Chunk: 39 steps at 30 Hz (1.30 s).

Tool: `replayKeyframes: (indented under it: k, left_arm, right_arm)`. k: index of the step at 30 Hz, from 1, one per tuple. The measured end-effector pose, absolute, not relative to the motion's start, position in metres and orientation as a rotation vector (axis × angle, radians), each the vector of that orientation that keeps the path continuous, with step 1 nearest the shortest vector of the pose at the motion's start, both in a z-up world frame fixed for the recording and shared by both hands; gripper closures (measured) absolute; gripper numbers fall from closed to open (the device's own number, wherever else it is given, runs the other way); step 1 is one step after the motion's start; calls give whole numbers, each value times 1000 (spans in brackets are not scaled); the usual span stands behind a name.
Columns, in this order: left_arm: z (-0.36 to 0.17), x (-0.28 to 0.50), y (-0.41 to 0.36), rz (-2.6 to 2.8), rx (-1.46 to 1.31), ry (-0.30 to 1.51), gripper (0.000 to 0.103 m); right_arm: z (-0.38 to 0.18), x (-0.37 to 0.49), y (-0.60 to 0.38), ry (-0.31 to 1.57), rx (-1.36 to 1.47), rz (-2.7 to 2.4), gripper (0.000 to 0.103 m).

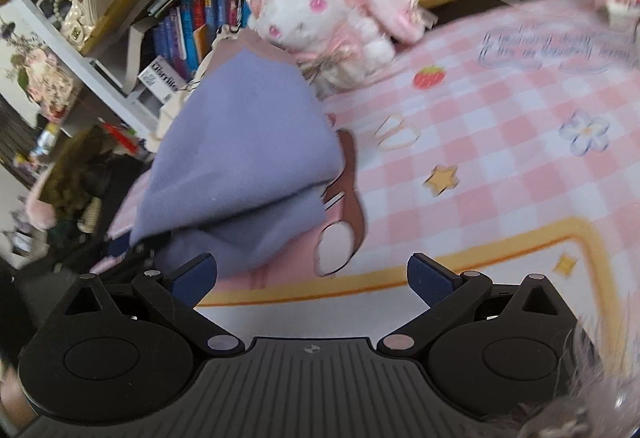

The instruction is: Fold clothes

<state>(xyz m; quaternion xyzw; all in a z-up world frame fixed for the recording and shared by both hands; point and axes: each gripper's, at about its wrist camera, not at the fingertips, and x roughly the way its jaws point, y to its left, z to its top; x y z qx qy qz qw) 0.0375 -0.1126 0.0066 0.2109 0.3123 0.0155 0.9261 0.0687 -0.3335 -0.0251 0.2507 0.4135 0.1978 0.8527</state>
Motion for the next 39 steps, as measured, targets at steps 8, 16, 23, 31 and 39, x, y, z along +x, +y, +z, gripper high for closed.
replayKeyframes:
  k: [8, 16, 23, 31, 39]
  left_arm:
    - [3, -12, -117, -3, 483, 666, 83]
    - [-7, -2, -117, 26, 498, 700, 59]
    - [-26, 31, -139, 72, 692, 616, 49]
    - [-1, 36, -126, -9, 561, 623, 89]
    - [17, -6, -121, -54, 449, 654, 89]
  right_arm:
    - [-37, 71, -330, 933, 699, 466, 1]
    - [-39, 75, -330, 934, 726, 445, 2]
    - [-36, 71, -341, 919, 795, 448, 2]
    - [-29, 79, -337, 861, 854, 515, 2]
    - [-58, 103, -349, 883, 949, 466, 2]
